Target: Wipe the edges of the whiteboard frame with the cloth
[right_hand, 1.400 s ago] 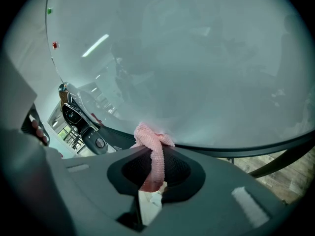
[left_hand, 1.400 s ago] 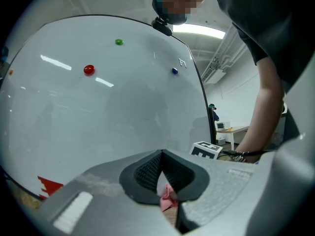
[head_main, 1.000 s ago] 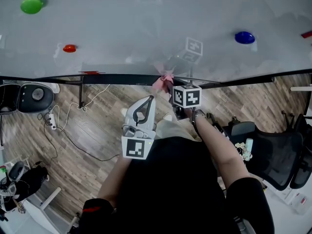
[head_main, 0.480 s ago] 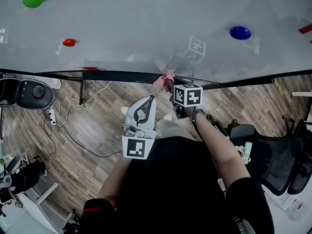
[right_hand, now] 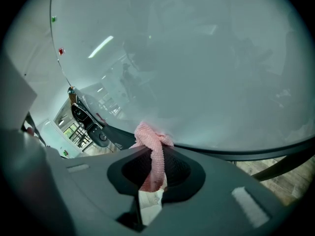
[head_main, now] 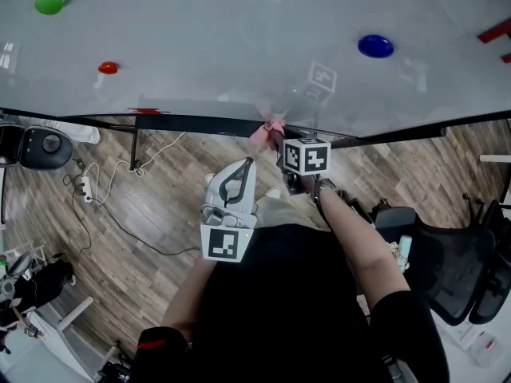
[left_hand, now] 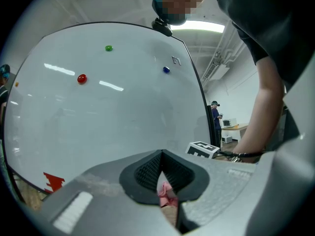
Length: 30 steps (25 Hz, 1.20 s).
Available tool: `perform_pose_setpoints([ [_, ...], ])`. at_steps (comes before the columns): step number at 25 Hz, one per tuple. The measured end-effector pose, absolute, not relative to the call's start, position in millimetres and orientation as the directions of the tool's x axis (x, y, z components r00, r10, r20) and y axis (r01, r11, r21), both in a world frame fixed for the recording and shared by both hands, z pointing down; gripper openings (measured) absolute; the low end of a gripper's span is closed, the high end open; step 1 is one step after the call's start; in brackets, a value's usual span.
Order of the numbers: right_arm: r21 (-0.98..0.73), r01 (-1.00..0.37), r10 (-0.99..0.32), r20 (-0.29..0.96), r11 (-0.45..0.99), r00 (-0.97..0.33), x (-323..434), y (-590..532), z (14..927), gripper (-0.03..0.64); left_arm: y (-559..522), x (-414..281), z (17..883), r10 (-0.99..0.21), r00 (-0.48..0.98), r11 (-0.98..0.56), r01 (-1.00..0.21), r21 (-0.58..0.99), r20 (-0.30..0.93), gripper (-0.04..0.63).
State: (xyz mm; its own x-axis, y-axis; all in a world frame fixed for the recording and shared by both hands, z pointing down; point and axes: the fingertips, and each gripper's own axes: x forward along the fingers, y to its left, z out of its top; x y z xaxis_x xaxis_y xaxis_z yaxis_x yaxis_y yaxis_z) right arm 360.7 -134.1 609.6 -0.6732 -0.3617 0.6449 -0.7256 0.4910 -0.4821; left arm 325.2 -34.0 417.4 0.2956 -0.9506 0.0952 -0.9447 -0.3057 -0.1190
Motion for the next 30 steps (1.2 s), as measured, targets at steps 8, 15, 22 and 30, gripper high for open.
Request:
perform_pose_setpoints([
  [8, -0.48, -0.73, -0.366, 0.647, 0.487, -0.669, 370, -136, 609, 0.057, -38, 337, 422, -0.939, 0.322, -0.334, -0.937, -0.101, 0.118, 0.0],
  [15, -0.478, -0.742, -0.376, 0.653, 0.47, -0.658, 378, -138, 611, 0.058, -42, 343, 419, -0.931, 0.351, -0.362, -0.926, -0.11, 0.104, 0.0],
  [22, -0.47, -0.753, -0.38, 0.663, 0.461, -0.645, 387, -138, 612, 0.058, -47, 349, 418, -0.924, 0.369, -0.379, -0.918, -0.118, 0.095, 0.0],
  [30, -0.468, -0.76, -0.388, 0.665, 0.451, -0.639, 395, -139, 613, 0.058, -49, 356, 415, -0.915, 0.394, -0.402, -0.906, -0.131, 0.084, 0.0],
])
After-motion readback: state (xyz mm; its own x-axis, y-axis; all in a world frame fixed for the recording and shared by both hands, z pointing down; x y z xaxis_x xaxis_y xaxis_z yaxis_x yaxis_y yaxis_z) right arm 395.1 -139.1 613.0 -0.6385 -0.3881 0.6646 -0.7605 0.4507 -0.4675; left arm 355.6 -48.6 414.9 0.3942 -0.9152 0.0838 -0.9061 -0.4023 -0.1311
